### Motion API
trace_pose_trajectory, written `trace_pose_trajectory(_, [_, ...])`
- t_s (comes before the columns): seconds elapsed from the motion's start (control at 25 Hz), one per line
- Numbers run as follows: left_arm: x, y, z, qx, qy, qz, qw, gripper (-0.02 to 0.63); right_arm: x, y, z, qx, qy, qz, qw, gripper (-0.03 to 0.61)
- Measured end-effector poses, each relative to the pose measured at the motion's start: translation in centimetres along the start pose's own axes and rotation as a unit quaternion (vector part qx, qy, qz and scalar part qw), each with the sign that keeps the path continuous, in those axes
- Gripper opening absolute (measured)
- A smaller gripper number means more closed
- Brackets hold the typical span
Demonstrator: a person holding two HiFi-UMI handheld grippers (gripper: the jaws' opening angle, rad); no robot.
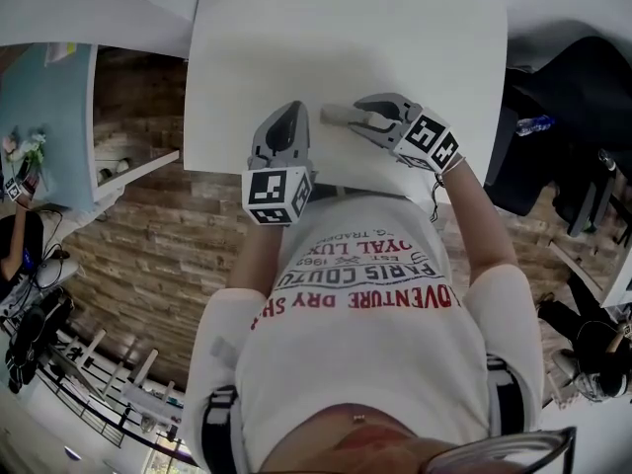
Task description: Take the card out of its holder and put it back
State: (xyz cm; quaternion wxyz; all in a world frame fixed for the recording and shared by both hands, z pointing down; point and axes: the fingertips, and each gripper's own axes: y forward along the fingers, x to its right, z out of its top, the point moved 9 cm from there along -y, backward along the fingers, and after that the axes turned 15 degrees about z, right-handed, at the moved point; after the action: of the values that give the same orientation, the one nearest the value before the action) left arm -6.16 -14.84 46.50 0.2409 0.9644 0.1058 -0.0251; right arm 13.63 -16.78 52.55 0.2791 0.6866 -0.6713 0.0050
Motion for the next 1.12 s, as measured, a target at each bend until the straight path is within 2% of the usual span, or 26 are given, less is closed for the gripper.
trace_pose_trajectory(0.12, [-0.1, -0.1, -0.4, -0.004, -0.006, 0.009, 0.9999, 0.025, 0.1, 0.7, -0.4, -0.013, -0.007, 0.034, 0.999, 0.11])
trace_pose_trajectory(0.36, [0.4, -0.9, -1.3, -0.014, -0.011, 0.022, 0.9996, 0.025, 0.4, 0.6, -0.8, -0.018, -0.022, 0.054, 0.998, 0.046])
trace_pose_trajectory(0.64, [-1.0, -1.0, -1.5, -0.02, -0.017, 0.036, 0.999, 0.025, 1.1, 1.4, -0.2, -0.033, -0.041, 0.078, 0.996, 0.04])
trace_pose_trajectory(0.8, [-0.4, -1.3, -1.3, -0.014, -0.004, 0.027, 0.9995, 0.025, 0.7, 1.0, -0.1, -0.039, -0.057, 0.086, 0.994, 0.037])
trace_pose_trajectory(1.12, [-1.1, -1.4, -0.7, 0.004, -0.009, 0.016, 0.9998, 0.025, -0.1, 0.1, 2.5, -0.013, -0.071, 0.067, 0.995, 0.035])
